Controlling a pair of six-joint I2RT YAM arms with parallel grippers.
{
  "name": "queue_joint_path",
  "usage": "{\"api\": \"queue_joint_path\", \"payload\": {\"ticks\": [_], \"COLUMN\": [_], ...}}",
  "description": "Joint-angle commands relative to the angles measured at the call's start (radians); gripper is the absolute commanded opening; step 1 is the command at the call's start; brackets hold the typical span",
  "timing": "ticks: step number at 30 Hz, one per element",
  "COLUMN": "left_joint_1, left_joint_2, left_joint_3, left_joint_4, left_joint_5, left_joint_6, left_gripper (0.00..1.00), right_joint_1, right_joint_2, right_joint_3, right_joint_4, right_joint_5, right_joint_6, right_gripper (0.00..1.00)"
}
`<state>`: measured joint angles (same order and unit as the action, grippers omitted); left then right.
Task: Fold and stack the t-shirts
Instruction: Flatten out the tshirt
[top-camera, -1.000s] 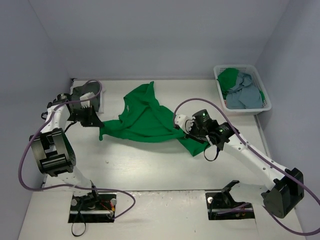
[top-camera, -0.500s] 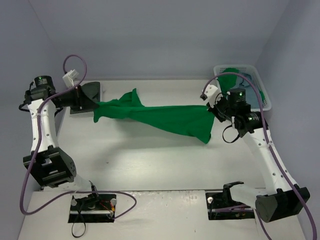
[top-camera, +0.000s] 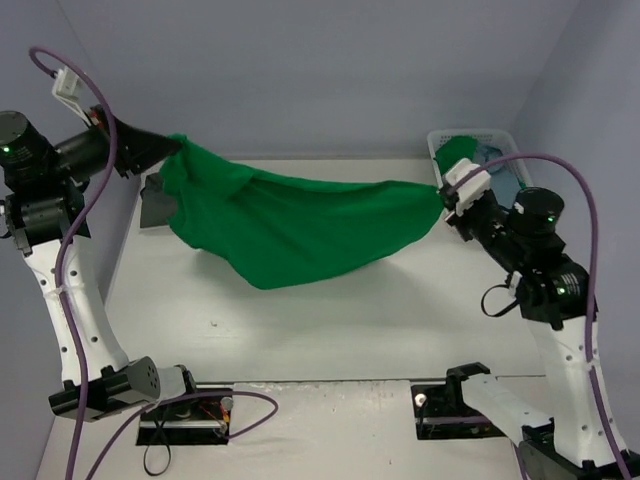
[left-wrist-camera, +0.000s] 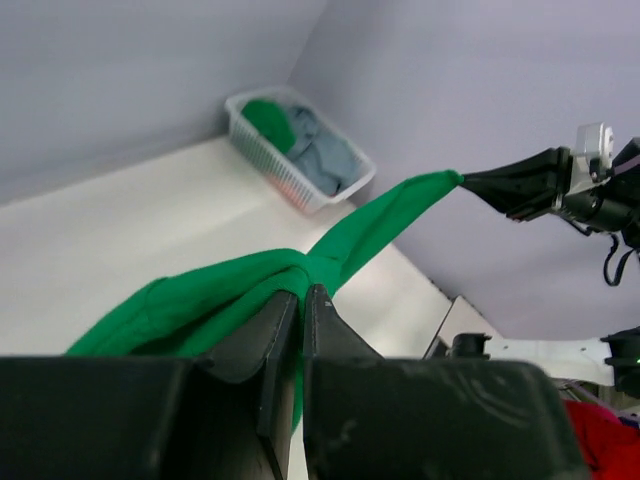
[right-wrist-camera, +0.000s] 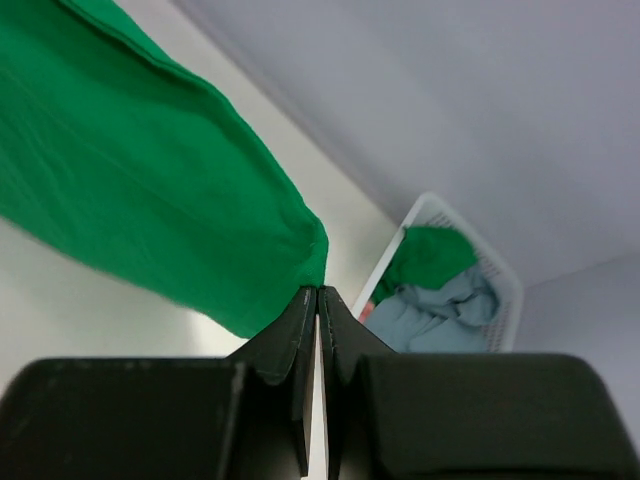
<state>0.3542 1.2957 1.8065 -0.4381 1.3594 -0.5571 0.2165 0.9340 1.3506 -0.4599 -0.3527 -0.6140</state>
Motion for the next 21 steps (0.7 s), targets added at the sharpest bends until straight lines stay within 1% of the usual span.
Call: {"api": "queue_joint_path", "payload": {"ticks": [1, 2, 3, 8, 11, 15, 16, 19, 20, 21], "left_joint_1": [0.006, 0.008, 0.006, 0.008, 0.006, 0.008, 0.008, 0.006, 0.008, 0.008], "left_joint_2": [-0.038, -0.044, -0.045, -0.059, -0.075, -0.133, -0.144, -0.180, -0.191, -0.208], "left_joint_3": [0.088, 0.105, 0.123, 0.241, 0.292, 0.312, 0.320, 0.347, 0.346, 0.346], "left_joint_4": [0.527, 0.554, 0.587, 0.607, 0.613, 0.601, 0.573, 0.388, 0.365, 0.307], "left_joint_5": [0.069, 0.067, 0.070, 0.066, 0.066, 0.067, 0.069, 0.072, 0.078, 0.079], "left_joint_6": [-0.401, -0.456, -0.477, -0.550, -0.560, -0.538, -0.491, -0.381, -0.357, -0.313], "left_gripper": [0.00, 0.00, 0.00, 0.00, 0.00, 0.00, 0.00, 0.00, 0.00, 0.00], "right_joint_1": [-0.003, -0.003, -0.003, -0.003, -0.003, -0.006, -0.009, -0.016, -0.017, -0.017], "right_joint_2": [-0.072, -0.083, -0.095, -0.155, -0.179, -0.211, -0.219, -0.242, -0.247, -0.254], "right_joint_3": [0.091, 0.100, 0.110, 0.148, 0.153, 0.170, 0.174, 0.182, 0.183, 0.185], "right_joint_4": [0.078, 0.076, 0.072, 0.055, 0.053, 0.053, 0.053, 0.053, 0.055, 0.055], "right_joint_5": [-0.034, -0.034, -0.034, -0.011, -0.003, -0.022, -0.025, -0.031, -0.031, -0.023], "right_joint_6": [0.048, 0.057, 0.060, 0.076, 0.076, 0.094, 0.099, 0.109, 0.111, 0.111], "right_gripper": [0.00, 0.00, 0.00, 0.00, 0.00, 0.00, 0.00, 0.00, 0.00, 0.00]}}
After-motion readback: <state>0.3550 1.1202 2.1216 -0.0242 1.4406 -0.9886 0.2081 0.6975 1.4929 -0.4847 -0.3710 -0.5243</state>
